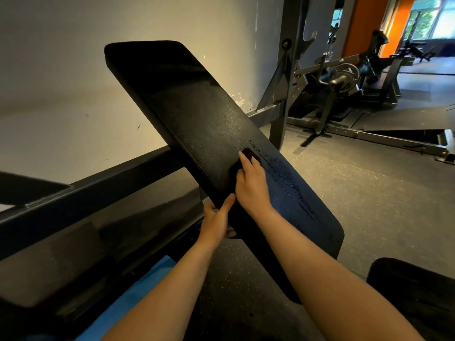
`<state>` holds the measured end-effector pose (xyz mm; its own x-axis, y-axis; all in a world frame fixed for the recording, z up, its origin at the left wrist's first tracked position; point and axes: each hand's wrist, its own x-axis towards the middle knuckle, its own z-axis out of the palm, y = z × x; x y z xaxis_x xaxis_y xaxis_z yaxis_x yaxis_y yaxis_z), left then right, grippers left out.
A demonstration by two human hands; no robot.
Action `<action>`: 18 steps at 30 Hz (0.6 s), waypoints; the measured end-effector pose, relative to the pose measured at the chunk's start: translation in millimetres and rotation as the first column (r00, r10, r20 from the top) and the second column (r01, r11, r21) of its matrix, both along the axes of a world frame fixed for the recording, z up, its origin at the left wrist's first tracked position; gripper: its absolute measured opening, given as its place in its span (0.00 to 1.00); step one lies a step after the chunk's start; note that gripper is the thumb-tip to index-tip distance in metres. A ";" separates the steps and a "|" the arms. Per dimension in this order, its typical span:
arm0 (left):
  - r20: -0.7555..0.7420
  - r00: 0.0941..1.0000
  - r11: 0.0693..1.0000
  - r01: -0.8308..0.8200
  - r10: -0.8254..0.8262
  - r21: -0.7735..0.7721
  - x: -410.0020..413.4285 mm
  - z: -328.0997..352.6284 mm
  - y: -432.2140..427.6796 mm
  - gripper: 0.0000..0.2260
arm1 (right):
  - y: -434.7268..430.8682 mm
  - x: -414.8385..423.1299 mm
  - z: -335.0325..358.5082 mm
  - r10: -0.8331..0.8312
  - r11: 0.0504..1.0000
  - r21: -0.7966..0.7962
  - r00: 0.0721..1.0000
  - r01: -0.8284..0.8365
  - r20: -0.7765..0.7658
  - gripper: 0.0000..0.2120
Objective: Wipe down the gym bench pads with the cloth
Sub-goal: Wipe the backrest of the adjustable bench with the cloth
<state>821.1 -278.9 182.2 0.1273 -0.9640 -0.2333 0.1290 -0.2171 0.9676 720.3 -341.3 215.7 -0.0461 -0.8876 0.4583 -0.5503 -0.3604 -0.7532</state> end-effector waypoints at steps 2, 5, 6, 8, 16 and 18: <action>0.010 1.000 1.000 0.006 -0.006 0.021 1.7 2.4 0.3 0.24 | -12.0 14.2 19.9 0.096 0.995 0.008 0.994 -0.097 0.060 0.23; 0.018 1.000 0.999 0.022 -0.022 0.038 2.3 6.4 3.1 0.19 | 0.5 22.8 20.2 0.149 0.989 -0.013 0.984 -0.148 0.094 0.23; 0.017 1.000 0.999 0.022 -0.023 0.039 2.5 6.8 4.5 0.20 | 10.7 21.1 12.7 0.149 0.988 -0.045 0.987 -0.146 0.063 0.22; 0.029 0.999 0.999 0.030 -0.031 0.025 3.1 6.5 8.8 0.20 | 32.1 14.3 -10.4 0.129 0.985 -0.111 0.992 -0.129 -0.002 0.22; -0.003 0.996 0.994 0.085 -0.085 0.073 18.0 4.3 21.5 0.21 | 86.3 -13.4 -56.8 -0.062 0.990 -0.131 0.994 0.050 -0.090 0.23; -0.016 0.997 0.994 0.077 -0.076 0.083 19.9 3.7 26.9 0.21 | 78.0 -4.4 -46.3 -0.057 0.987 -0.157 0.986 0.032 -0.154 0.28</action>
